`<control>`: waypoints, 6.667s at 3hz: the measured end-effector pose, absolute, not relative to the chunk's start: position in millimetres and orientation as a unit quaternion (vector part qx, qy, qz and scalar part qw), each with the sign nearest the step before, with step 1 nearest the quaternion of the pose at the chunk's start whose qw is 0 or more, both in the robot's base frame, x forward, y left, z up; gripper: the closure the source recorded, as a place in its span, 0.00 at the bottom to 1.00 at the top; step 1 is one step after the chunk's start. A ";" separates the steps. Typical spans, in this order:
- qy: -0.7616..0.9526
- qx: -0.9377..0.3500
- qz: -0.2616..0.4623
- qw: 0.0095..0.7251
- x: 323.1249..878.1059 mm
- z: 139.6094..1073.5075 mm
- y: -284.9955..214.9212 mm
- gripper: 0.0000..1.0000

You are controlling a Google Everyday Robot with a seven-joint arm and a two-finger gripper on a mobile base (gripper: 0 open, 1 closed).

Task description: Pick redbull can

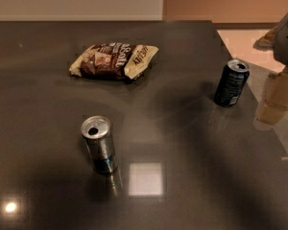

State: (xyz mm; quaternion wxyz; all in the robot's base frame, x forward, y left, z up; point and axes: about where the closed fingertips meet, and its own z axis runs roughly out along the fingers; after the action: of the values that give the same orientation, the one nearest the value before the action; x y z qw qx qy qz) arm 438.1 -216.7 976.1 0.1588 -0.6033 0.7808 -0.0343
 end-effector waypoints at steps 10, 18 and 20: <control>0.577 -0.734 0.275 0.230 385.1 925.0 52.9 0.00; 0.585 -0.725 0.283 0.228 426.5 965.6 41.9 1.00; 0.588 -0.728 0.249 0.248 450.8 1014.5 16.2 1.00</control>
Offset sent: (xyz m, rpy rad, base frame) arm -0.0033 0.0169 -0.0004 0.0452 0.0117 0.0700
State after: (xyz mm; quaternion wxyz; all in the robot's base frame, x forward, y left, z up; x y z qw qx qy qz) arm 450.8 16.2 1014.5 0.2480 -0.7285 0.5879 0.2494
